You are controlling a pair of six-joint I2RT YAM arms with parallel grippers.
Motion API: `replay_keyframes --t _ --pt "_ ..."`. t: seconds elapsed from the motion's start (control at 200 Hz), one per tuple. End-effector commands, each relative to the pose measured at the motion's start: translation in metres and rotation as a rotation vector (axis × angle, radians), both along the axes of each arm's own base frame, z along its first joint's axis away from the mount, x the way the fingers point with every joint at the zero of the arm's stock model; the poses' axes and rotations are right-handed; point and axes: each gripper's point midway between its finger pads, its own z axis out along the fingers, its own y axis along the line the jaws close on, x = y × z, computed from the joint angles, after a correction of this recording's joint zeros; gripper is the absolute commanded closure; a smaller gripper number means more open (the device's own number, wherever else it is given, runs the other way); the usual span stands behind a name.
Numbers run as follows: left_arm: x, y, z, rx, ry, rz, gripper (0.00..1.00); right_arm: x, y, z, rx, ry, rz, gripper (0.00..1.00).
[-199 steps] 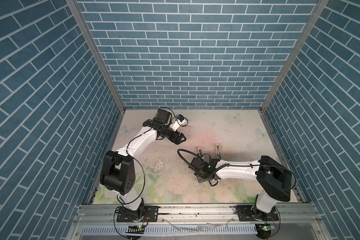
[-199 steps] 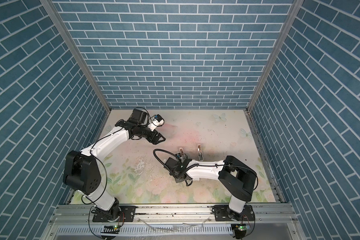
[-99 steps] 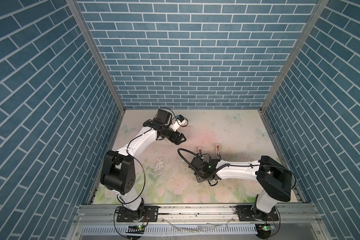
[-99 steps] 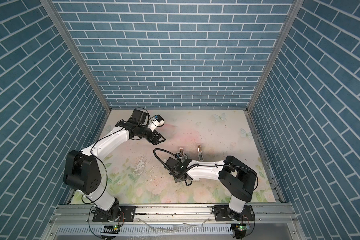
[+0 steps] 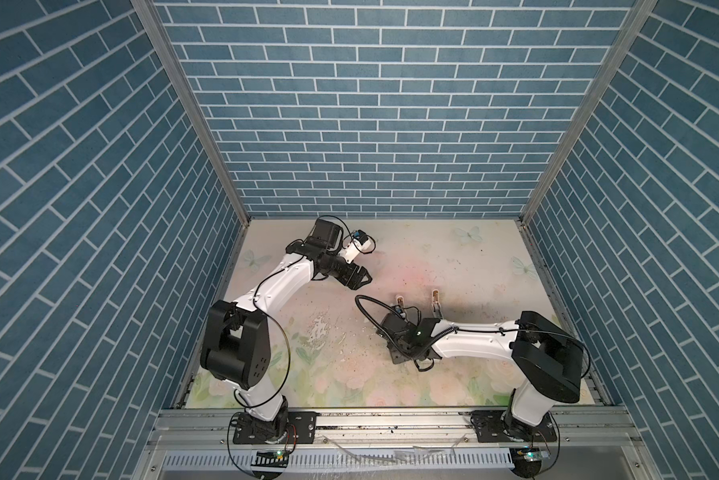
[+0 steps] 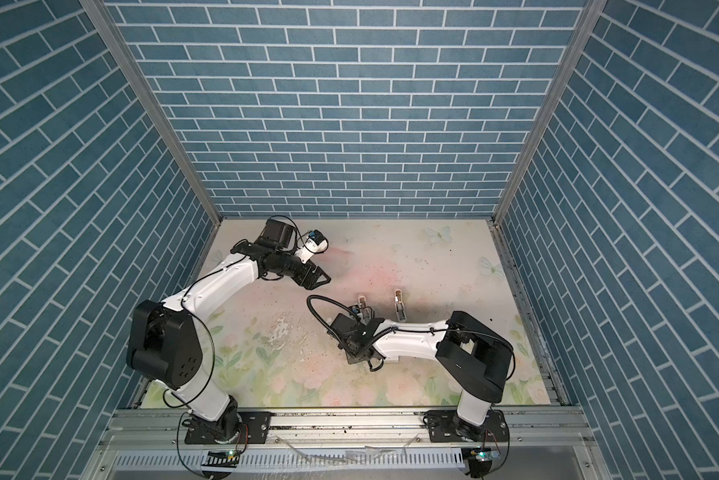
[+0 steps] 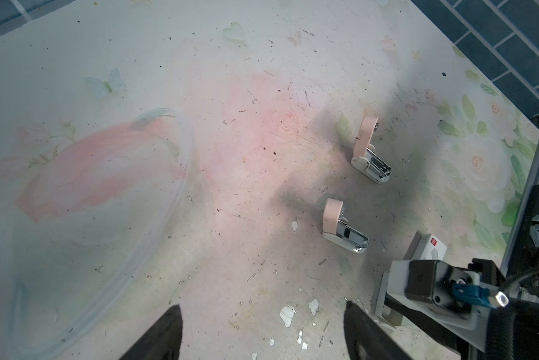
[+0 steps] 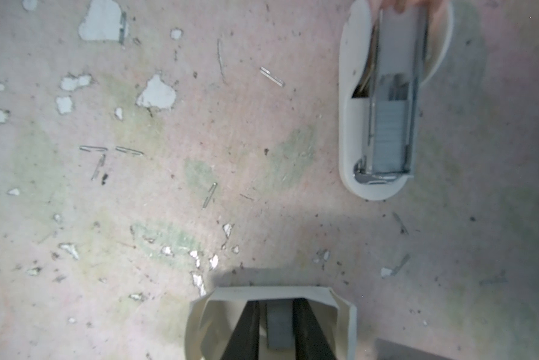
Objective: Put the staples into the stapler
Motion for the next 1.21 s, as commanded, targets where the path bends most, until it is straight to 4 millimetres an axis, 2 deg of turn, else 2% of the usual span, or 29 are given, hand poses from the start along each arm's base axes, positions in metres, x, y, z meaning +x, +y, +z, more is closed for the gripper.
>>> replay_keyframes --t 0.0,0.19,0.315,0.48,0.62,0.755,0.985,1.2 --pt "-0.001 0.000 -0.008 -0.010 0.029 0.000 0.18 -0.005 -0.014 -0.016 -0.047 0.040 -0.043 0.80" --pt "-0.001 0.000 -0.007 -0.011 0.027 0.002 0.17 -0.005 -0.014 -0.016 -0.049 0.036 -0.037 0.84" --pt "-0.001 0.001 -0.008 -0.006 0.025 0.002 0.17 -0.003 -0.014 -0.015 -0.052 0.031 -0.034 0.90" --pt "-0.001 0.001 -0.006 -0.004 0.019 0.001 0.18 0.001 -0.012 -0.002 -0.031 -0.001 -0.025 0.93" --pt "0.001 0.002 -0.003 -0.002 0.010 0.001 0.17 0.006 -0.006 0.015 0.006 -0.036 -0.010 0.95" --pt "0.001 0.001 -0.001 -0.006 0.010 0.002 0.17 0.007 -0.005 0.021 0.021 -0.051 -0.009 0.94" --pt "0.005 0.003 0.003 -0.028 0.024 0.013 0.17 0.008 -0.006 0.020 0.038 -0.059 -0.014 0.94" --pt "0.012 0.017 0.011 -0.043 0.025 0.047 0.18 0.013 -0.005 0.021 0.071 -0.072 -0.027 0.94"
